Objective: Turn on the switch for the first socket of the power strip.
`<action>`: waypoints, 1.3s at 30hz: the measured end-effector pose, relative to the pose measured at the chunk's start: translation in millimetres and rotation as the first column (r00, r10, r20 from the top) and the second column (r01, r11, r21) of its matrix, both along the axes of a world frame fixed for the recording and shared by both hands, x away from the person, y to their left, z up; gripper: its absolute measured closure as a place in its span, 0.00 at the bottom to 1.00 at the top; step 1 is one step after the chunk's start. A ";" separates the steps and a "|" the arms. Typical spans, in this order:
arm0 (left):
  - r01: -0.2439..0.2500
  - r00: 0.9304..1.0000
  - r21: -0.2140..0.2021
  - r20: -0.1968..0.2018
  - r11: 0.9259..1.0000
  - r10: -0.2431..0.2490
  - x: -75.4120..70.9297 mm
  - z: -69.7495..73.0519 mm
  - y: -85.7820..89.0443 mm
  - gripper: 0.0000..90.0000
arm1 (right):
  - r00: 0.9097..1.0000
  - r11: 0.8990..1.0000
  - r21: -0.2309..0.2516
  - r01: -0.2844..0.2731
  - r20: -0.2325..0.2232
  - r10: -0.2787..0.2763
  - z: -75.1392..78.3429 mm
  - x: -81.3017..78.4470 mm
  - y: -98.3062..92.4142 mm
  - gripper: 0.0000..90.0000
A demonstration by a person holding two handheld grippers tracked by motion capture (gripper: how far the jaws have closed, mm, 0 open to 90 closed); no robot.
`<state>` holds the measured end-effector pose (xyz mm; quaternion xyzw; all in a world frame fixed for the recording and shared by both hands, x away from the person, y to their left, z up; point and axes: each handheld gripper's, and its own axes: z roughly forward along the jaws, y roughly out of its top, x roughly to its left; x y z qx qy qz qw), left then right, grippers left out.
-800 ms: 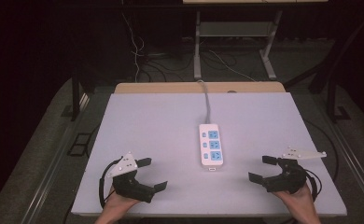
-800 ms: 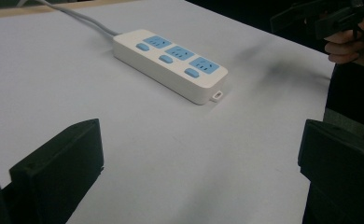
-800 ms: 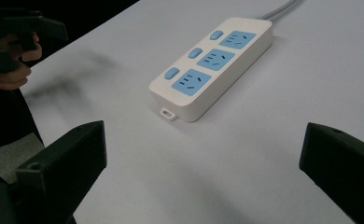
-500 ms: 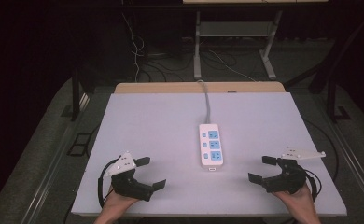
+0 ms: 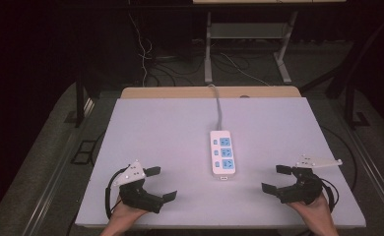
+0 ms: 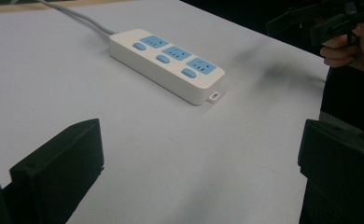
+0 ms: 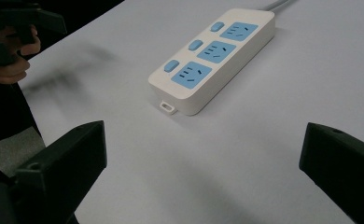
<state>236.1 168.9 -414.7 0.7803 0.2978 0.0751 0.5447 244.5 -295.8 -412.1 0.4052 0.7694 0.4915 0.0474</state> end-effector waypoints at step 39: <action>-0.025 1.000 -0.002 0.012 1.000 0.025 -0.6 0.0 1.8 0.00 | 0.991 0.983 -0.142 -0.119 -0.070 0.110 37.2 33.5 30.2 0.00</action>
